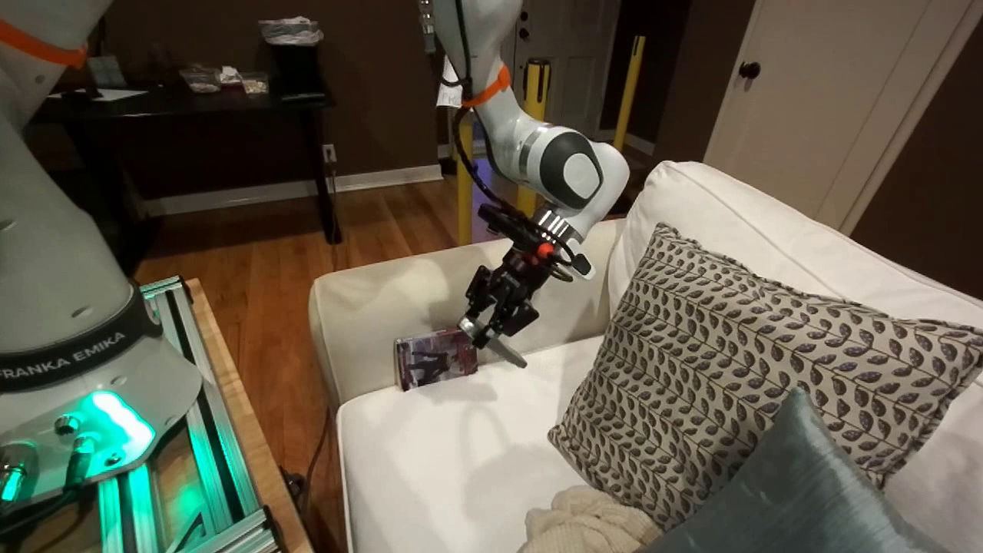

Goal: Flip the remote

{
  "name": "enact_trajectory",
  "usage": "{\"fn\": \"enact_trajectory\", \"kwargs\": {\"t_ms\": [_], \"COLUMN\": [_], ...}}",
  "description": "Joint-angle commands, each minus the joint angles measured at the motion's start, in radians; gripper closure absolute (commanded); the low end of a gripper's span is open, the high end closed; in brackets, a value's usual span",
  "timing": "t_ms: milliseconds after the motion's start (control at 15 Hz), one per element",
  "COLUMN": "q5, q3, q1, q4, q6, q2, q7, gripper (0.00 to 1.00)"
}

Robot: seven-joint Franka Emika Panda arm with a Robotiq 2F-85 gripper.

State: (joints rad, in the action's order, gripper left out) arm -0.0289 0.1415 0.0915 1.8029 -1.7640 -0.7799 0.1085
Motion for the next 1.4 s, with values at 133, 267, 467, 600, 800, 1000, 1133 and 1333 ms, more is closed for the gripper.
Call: {"fn": "enact_trajectory", "kwargs": {"t_ms": [133, 267, 467, 600, 800, 1000, 1133, 1333], "q5": [0.01, 0.04, 0.018, 0.021, 0.021, 0.029, 0.042, 0.076], "q3": [-0.059, -0.064, -0.058, -0.06, -0.062, -0.067, -0.067, -0.058], "q1": [0.094, 0.113, 0.107, 0.11, 0.11, 0.108, 0.111, 0.119], "q4": [-0.25, -0.344, -0.285, -0.311, -0.323, -0.345, -0.372, -0.423], "q6": [0.321, 0.435, 0.389, 0.397, 0.4, 0.417, 0.454, 0.559], "q2": [-0.209, -0.294, -0.255, -0.282, -0.286, -0.312, -0.345, -0.407], "q7": [0.092, 0.065, 0.061, 0.062, 0.062, 0.052, 0.034, -0.025], "gripper": [0.78, 0.78, 0.53, 0.53, 0.53, 0.78, 0.78, 0.78]}}
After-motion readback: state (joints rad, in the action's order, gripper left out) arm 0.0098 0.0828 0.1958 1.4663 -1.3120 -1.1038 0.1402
